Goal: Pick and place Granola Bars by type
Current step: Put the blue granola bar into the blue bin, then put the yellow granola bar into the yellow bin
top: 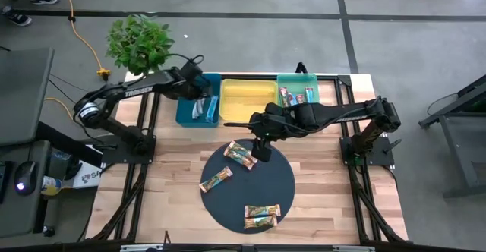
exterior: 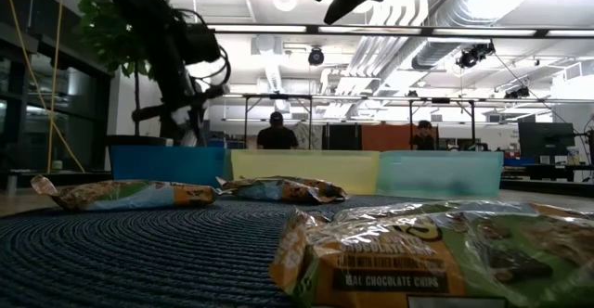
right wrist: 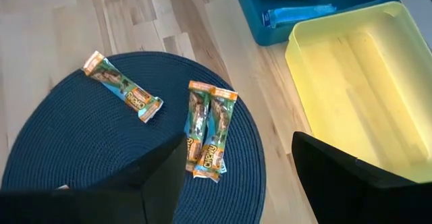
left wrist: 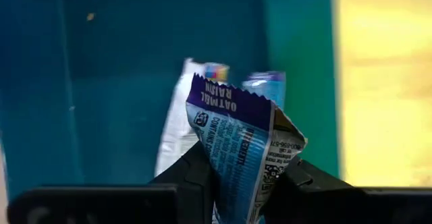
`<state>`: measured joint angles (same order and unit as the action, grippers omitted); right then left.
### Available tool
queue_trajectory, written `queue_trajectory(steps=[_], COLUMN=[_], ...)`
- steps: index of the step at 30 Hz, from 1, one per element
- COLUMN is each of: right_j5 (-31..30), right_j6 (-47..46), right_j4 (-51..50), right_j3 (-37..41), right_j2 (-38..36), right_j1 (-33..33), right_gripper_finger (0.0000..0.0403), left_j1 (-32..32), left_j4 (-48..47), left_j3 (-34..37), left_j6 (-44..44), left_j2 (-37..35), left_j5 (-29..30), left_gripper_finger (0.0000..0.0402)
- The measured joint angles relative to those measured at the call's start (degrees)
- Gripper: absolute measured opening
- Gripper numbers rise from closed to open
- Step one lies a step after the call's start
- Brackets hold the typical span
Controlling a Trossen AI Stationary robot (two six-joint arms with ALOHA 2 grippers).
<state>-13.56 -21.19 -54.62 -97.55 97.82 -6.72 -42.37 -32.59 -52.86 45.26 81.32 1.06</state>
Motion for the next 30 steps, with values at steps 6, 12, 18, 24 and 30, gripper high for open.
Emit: queue_trajectory(steps=[6, 12, 18, 24, 30], right_j5=[-0.6, -1.2, -1.3, -1.3, -1.3], right_j6=[-0.7, -0.9, -0.8, -0.8, -0.8], right_j4=[-1.1, -1.8, -1.8, -2.1, -2.3], right_j3=[0.0, 0.0, 0.0, 0.0, 0.0], right_j2=[0.0, 0.0, 0.0, 0.0, 0.0], right_j1=[0.0, 0.0, 0.0, 0.0, 0.0], right_gripper_finger=[0.0252, 0.0252, 0.0252, 0.0252, 0.0252], left_j1=[0.2, 0.9, 0.9, 0.9, 2.0], left_j4=[-0.2, -0.1, -0.1, 1.5, 6.9], left_j3=[0.0, 0.0, 0.0, 0.0, 0.0], left_j6=[-1.9, -4.1, -4.6, -5.5, -6.7], left_j2=[1.7, 1.7, 1.7, 1.7, 1.0], left_j5=[-0.6, -1.1, -1.7, -3.6, -8.4], left_gripper_finger=[0.0081, 0.0093, 0.0125, 0.0147, 0.0147])
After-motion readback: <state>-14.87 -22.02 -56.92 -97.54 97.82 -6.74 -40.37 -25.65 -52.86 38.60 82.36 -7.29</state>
